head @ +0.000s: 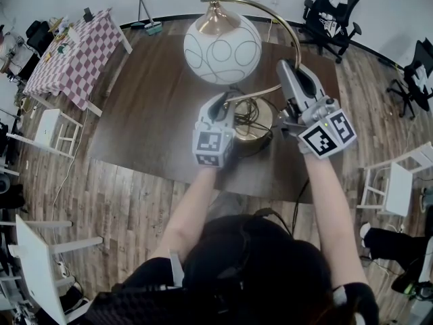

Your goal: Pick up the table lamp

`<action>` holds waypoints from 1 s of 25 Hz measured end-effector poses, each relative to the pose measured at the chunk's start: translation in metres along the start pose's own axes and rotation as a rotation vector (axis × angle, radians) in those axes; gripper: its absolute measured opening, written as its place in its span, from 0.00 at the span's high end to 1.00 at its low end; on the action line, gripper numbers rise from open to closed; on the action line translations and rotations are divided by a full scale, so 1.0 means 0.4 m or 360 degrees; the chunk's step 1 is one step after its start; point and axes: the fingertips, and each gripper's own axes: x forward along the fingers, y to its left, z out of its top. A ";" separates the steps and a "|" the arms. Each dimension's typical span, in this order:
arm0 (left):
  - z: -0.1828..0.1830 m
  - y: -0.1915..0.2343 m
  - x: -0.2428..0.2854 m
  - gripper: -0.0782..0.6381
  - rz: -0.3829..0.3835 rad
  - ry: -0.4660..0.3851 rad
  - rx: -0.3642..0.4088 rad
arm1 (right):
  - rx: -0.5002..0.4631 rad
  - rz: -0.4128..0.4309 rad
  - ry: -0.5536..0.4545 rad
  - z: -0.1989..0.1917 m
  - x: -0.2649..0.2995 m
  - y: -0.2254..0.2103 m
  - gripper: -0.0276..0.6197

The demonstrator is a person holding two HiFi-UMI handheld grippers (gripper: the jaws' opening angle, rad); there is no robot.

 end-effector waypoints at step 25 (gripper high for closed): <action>-0.133 -0.023 0.010 0.80 -0.0024 0.0131 -0.0127 | 0.0066 -0.0005 -0.0039 -0.014 -0.002 -0.048 0.96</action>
